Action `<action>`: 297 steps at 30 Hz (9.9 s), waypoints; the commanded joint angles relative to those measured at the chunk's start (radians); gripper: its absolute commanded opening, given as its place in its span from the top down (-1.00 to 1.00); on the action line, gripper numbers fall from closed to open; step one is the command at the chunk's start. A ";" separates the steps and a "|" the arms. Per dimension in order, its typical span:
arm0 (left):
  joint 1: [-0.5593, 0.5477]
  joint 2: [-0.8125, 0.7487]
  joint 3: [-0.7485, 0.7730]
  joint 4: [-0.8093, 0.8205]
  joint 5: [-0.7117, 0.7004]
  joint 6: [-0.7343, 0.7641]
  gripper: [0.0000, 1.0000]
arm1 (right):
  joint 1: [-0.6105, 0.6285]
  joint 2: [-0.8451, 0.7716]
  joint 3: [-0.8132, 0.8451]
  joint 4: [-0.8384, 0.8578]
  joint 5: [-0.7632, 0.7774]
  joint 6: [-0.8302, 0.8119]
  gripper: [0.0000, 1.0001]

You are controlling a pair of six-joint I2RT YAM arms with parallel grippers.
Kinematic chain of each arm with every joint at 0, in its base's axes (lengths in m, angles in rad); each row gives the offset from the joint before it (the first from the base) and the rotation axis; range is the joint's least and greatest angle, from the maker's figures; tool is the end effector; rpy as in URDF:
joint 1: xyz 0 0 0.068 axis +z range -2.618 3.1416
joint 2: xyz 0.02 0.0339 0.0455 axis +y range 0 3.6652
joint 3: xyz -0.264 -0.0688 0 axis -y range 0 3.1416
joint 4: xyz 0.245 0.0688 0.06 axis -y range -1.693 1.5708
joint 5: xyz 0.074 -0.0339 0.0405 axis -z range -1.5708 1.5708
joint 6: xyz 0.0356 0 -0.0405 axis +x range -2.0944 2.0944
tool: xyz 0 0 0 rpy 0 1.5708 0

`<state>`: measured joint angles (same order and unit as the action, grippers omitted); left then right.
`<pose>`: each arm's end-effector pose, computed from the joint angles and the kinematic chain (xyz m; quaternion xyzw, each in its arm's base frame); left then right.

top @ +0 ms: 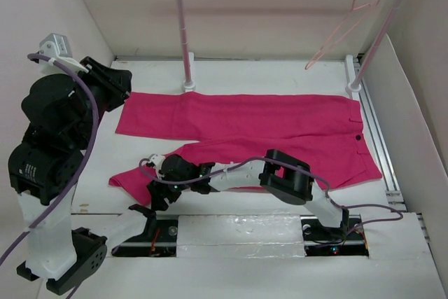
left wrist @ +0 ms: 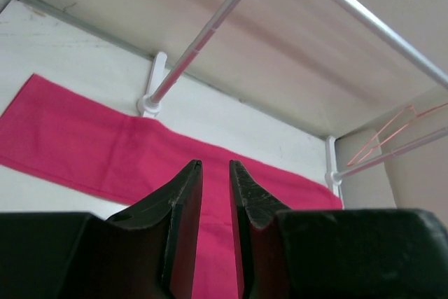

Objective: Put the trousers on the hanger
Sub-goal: Fold the trousers

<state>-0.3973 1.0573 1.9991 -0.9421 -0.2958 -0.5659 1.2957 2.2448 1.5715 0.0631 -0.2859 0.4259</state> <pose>0.0907 -0.0268 0.5768 -0.1627 0.6882 -0.2315 0.6680 0.1268 0.4862 0.1519 -0.4295 0.7684 0.4292 0.2023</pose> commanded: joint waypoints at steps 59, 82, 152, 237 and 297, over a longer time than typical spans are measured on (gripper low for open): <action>-0.038 -0.286 -0.612 -0.035 -0.355 -0.097 0.49 | -0.269 0.338 0.788 0.047 0.135 0.317 0.66; -0.038 -0.500 -1.327 -0.020 -0.118 -0.928 -0.12 | -0.372 -0.885 -0.470 -0.141 0.083 -0.272 1.00; 0.923 0.282 -1.416 0.600 0.211 -0.375 0.80 | -0.652 -1.324 -0.794 -0.375 -0.162 -0.455 1.00; 0.262 -0.313 -0.879 0.230 0.026 0.129 1.00 | -2.142 -1.056 -0.976 -0.657 0.295 -0.142 0.13; 0.385 0.940 -0.118 0.305 -0.468 0.064 0.71 | -1.627 -0.265 0.195 -0.368 0.264 -0.111 0.10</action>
<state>-0.0704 1.9564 1.7313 -0.5533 -0.7918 -0.5220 -0.3470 1.9766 1.6623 -0.4122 -0.0387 0.2855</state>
